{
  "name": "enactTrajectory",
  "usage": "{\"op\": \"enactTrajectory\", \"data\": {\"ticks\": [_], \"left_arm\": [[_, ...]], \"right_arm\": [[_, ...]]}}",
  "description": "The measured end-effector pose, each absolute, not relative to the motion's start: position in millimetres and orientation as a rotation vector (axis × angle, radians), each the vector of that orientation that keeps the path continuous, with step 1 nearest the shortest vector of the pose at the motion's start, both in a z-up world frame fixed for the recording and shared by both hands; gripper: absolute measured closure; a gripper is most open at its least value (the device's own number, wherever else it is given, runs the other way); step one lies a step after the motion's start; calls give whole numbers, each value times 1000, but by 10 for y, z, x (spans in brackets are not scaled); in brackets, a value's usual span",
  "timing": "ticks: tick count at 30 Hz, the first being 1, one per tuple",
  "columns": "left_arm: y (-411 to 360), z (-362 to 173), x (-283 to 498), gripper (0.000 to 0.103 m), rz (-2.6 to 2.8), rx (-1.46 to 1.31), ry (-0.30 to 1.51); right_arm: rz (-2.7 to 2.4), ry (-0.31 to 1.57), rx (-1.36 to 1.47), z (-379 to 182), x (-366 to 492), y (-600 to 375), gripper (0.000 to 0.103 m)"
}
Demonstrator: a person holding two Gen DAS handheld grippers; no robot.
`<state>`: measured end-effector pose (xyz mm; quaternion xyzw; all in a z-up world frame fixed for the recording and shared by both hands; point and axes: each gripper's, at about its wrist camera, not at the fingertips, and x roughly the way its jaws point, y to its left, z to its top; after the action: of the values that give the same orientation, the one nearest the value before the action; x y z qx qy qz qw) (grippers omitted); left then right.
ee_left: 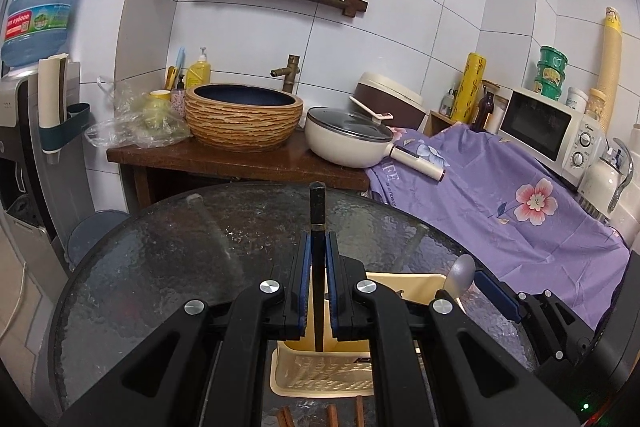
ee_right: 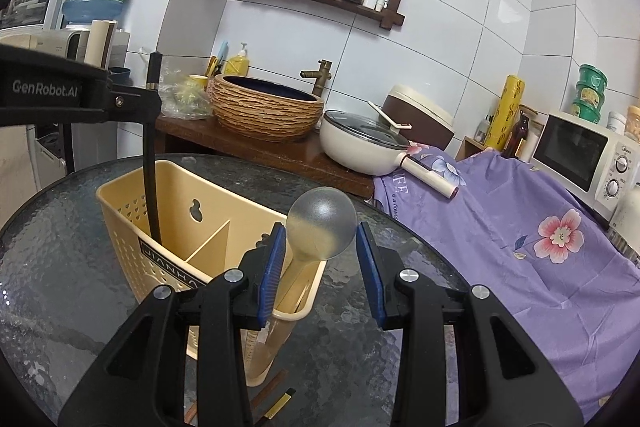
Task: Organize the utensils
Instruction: 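Lower chopstick into cream holder and open left tool while right tool drops clear spoon in, then move right tool to another black chopstick while left tool nears brown-handled spoon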
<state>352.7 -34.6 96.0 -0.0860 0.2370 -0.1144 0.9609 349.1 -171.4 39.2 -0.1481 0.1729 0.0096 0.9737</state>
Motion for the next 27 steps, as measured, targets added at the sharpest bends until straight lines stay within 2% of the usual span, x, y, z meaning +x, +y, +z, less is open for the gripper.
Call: {"op": "enactTrajectory", "data": {"ticks": [3,5,7,8,11,13,19,27], "left_arm": [[-349,988,3516,93,-233,-171,472],[-340,1038,3473,81,-228,-156,447],[-315,1088,3416,54,-228,-157,423],[-280,1126,3352,50,-226,-161,398],[-231,1195,3221,39,-228,-146,368],[-201,1210,3131,22,-235,-138,365],[-137,1076,2834,9,-273,-84,437],[-22,495,2610,9,-304,-27,646]], "right_arm": [[14,330,-299,395,3462,-1728,61],[13,321,-282,419,3427,-1756,53],[15,305,-261,458,3360,-1791,50],[15,296,-253,481,3318,-1811,45],[21,272,-241,541,3160,-1846,42],[24,263,-240,560,3025,-1862,40],[77,343,-192,433,2722,-1922,39],[92,528,-147,-23,2540,-1971,39]]}}
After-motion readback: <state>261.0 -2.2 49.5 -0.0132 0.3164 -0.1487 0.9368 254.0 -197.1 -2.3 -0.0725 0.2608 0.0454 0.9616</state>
